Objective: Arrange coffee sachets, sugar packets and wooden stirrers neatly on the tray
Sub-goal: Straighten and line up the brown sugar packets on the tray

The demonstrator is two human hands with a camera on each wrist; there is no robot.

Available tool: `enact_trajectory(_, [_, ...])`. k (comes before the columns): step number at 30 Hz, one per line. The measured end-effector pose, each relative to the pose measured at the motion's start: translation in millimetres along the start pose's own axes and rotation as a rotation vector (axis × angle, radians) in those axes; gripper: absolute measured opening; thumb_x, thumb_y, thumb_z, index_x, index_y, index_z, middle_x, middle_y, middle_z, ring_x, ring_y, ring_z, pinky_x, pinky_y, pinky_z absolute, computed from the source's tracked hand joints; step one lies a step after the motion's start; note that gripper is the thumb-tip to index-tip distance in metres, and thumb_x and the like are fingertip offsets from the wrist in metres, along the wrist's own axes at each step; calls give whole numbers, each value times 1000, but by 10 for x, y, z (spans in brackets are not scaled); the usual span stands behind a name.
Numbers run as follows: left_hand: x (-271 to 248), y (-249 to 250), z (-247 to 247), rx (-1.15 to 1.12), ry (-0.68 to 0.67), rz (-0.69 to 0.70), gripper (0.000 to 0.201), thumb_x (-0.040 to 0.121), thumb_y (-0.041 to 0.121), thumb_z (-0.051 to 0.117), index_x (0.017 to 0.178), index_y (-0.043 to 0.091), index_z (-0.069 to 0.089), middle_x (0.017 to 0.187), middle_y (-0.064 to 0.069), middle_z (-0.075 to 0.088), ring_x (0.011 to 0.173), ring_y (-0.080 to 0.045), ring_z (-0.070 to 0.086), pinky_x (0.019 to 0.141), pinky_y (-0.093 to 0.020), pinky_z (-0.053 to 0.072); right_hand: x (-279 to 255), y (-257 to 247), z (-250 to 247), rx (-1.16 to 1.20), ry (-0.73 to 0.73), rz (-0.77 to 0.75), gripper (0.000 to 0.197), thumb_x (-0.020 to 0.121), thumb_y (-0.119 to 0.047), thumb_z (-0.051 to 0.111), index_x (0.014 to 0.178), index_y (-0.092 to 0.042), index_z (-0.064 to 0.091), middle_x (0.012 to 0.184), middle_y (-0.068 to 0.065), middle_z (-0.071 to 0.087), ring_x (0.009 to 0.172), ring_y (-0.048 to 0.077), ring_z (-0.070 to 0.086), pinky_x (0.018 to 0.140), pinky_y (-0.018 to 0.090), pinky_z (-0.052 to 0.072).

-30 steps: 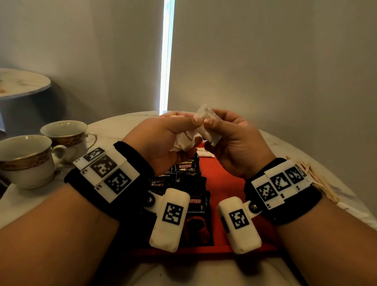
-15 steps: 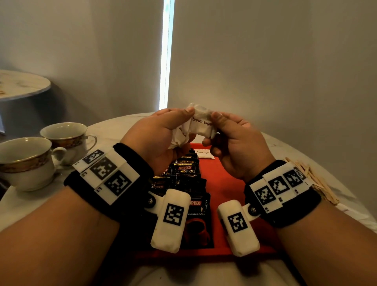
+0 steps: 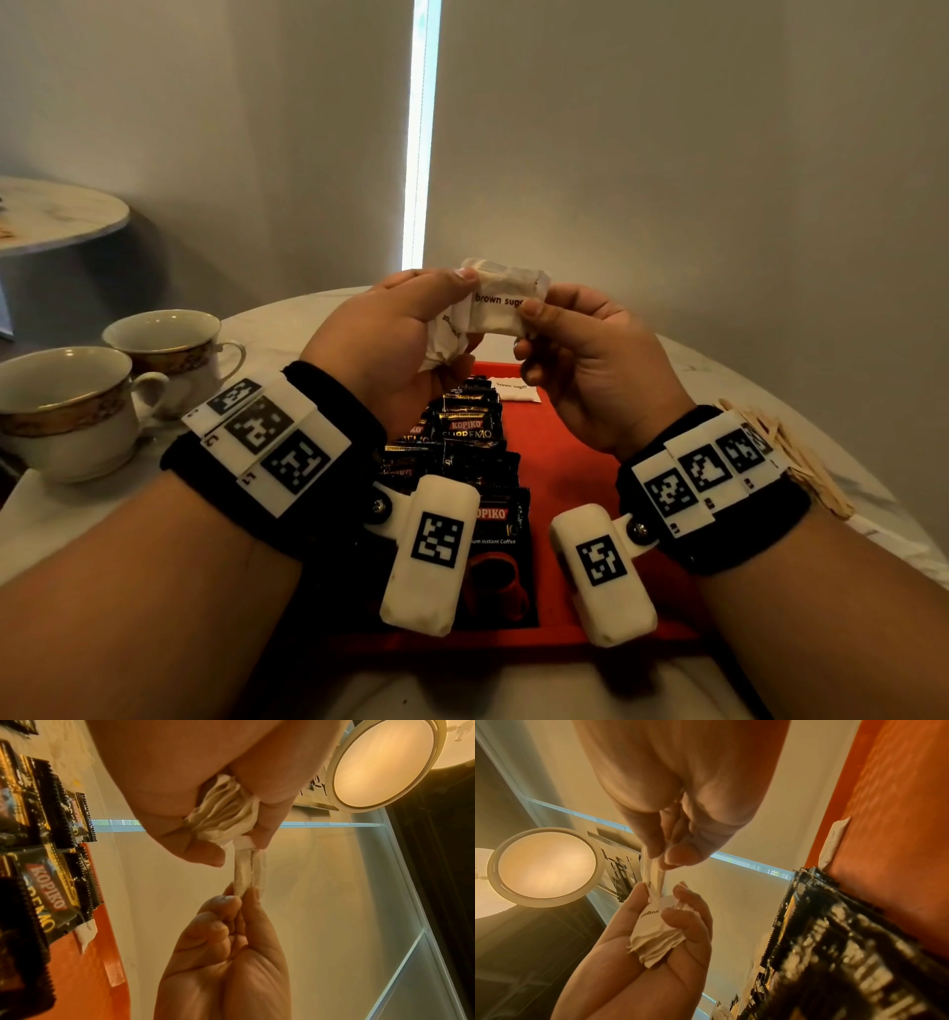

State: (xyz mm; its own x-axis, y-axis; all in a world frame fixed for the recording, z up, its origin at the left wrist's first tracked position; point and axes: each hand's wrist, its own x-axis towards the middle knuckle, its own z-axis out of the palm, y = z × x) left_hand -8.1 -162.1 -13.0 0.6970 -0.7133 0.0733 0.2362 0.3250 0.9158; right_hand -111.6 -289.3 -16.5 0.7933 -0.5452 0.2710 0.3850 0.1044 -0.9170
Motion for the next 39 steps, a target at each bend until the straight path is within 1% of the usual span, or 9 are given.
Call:
enact_trajectory(4, [1,-4,-2,0,12,-7,32,94,30,65,119,10,64,96,-9,64,73,-16,59,50,-24,48,26,3,-29,12,38,2,6,90,-1,62,89,-7,62,70,9,65,53,15,58,44,23,42])
enact_trajectory(10, [-4,4,1,-31,54,-30,24,90,29,71,107,14,63,103,-9,62,79,-18,61,50,-25,48,91,-51,-108,16,80,10,6,96,-6,58,93,-9,62,74,6,66,58,14,59,50,24,43])
enact_trajectory(15, [2,23,-13,-50,87,-32,27,89,30,72,109,15,63,105,-7,62,81,-18,63,50,-25,49,345,-32,-498,91,412,30,12,97,-3,56,105,-11,61,86,7,69,59,10,59,49,21,45])
enact_trajectory(17, [4,25,-15,-55,89,-37,31,90,30,72,114,14,63,105,-6,62,80,-17,63,50,-25,50,438,73,-663,65,513,141,18,99,-4,53,114,-10,59,100,11,69,62,9,57,48,20,43])
enact_trajectory(20, [13,24,-20,-58,87,-42,35,90,30,71,119,13,61,103,-5,62,78,-16,63,49,-25,50,557,254,-857,46,564,286,27,102,-2,47,126,-8,58,96,9,62,61,8,49,41,19,38])
enact_trajectory(26, [37,26,-20,-58,85,-56,39,91,31,71,123,14,58,107,-6,60,81,-17,61,49,-24,50,583,401,-1016,-47,525,454,18,103,-1,41,103,-4,59,91,10,59,57,9,41,35,17,32])
enact_trajectory(32, [46,41,-25,-83,71,-86,39,88,31,74,118,12,59,103,-6,60,80,-16,62,50,-23,50,517,415,-938,-173,434,546,34,103,2,37,133,1,54,99,12,61,61,8,46,42,15,38])
enact_trajectory(35, [41,39,-39,-103,65,-89,40,88,32,73,118,10,60,103,-7,59,78,-15,62,50,-23,50,504,439,-920,-211,425,537,35,103,5,36,133,3,53,113,16,60,68,10,53,41,15,44])
enact_trajectory(39, [39,35,-44,-101,79,-82,41,88,32,73,120,9,60,104,-7,59,78,-16,62,51,-23,50,497,462,-936,-235,420,511,28,102,4,39,125,2,55,97,14,61,69,12,55,44,17,47])
